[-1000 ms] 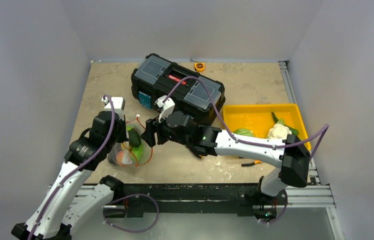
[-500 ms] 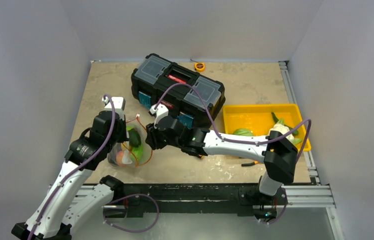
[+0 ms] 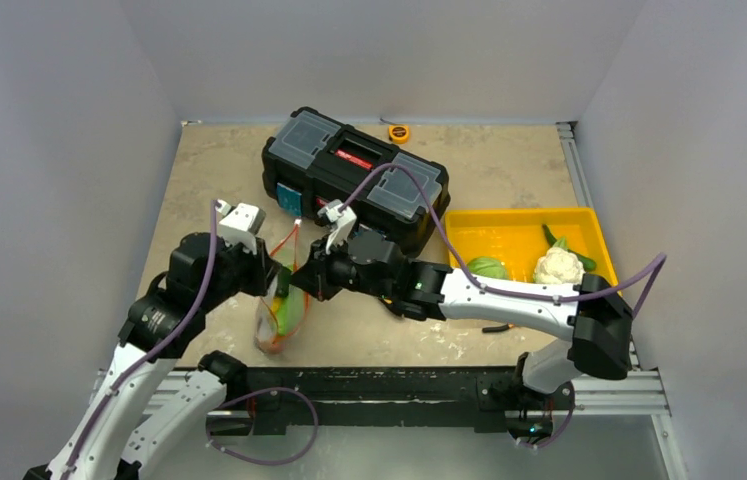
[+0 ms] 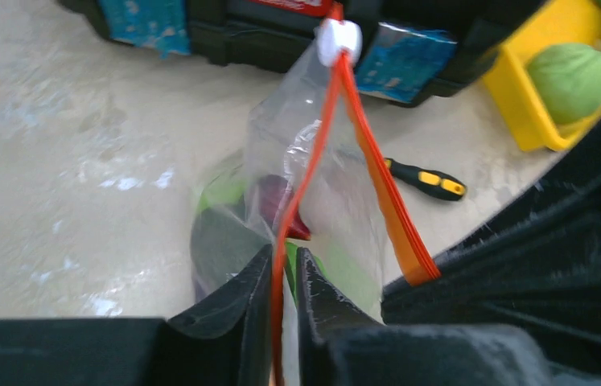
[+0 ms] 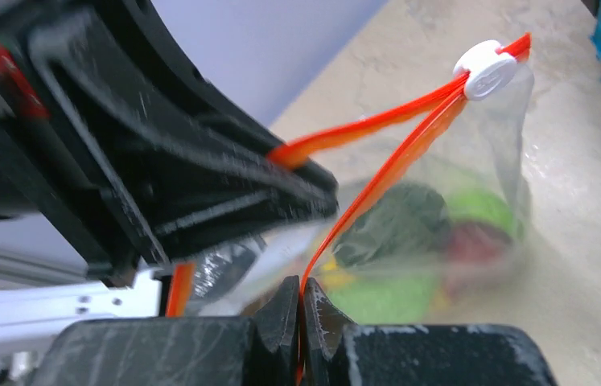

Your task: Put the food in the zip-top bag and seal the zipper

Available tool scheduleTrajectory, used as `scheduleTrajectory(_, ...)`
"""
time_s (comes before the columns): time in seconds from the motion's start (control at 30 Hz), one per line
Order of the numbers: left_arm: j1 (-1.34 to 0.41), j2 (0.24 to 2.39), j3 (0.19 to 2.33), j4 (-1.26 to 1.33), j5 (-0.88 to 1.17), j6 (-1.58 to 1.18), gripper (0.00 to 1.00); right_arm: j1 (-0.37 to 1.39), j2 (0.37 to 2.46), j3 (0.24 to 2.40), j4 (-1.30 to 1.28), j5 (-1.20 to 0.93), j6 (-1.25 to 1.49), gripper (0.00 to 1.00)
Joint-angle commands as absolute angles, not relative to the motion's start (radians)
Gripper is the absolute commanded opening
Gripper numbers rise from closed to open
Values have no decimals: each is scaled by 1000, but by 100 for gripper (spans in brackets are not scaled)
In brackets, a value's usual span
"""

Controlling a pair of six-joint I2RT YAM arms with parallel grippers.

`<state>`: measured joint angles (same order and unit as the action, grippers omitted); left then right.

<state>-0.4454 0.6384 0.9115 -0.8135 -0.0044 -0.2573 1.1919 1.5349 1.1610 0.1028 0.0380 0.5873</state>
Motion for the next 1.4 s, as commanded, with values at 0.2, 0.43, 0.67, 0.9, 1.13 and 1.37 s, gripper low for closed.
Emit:
scheduleTrajectory(0.2, -468, 623, 882, -691, 352, -185, 50, 1191, 1505, 1032, 459, 4, 810, 0)
scheduleTrajectory(0.43, -509, 661, 883, -698, 379, -171, 65, 1190, 1480, 1015, 430, 66, 845, 0)
scheduleTrajectory(0.67, -522, 640, 872, -678, 458, -168, 86, 1190, 1473, 997, 412, 94, 851, 0)
scheduleTrajectory(0.9, -522, 609, 868, -662, 538, -173, 91, 1190, 1462, 999, 396, 105, 842, 0)
scheduleTrajectory(1.13, -523, 549, 879, -669, 439, -210, 85, 1191, 1405, 966, 355, 131, 832, 0)
scheduleTrajectory(1.37, -523, 528, 930, -758, 370, -395, 85, 1190, 1355, 942, 323, 151, 814, 0)
